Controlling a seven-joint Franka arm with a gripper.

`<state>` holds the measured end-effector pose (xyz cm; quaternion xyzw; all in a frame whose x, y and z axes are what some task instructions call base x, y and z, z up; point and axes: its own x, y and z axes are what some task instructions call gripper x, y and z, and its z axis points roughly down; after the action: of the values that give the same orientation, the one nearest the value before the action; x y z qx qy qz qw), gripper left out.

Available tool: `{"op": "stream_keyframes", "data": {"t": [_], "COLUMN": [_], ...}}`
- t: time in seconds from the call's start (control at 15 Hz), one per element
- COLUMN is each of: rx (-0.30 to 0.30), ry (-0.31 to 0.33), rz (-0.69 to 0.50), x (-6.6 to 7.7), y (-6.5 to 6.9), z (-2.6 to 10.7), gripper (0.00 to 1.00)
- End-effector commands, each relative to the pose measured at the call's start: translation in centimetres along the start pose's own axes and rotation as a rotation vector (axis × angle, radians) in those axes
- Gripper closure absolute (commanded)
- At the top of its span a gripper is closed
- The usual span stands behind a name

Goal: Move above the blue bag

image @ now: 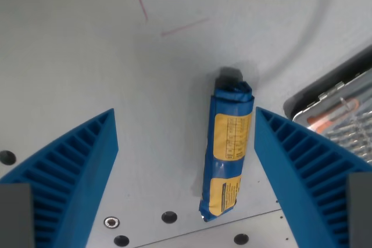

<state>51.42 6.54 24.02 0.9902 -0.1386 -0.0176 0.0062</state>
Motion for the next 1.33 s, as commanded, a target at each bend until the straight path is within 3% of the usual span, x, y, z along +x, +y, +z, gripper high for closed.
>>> {"op": "stream_keyframes", "data": {"t": [0.07,0.8,1.33], "rx": [0.042,0.061,0.059], "ry": [0.085,0.121,0.108], "rz": [0.047,0.09,0.111], "x": [-1.2,-5.2,-7.9], "y": [0.4,1.7,2.7], "z": [0.8,4.2,6.8], "gripper": [0.0,0.0,0.0]}}
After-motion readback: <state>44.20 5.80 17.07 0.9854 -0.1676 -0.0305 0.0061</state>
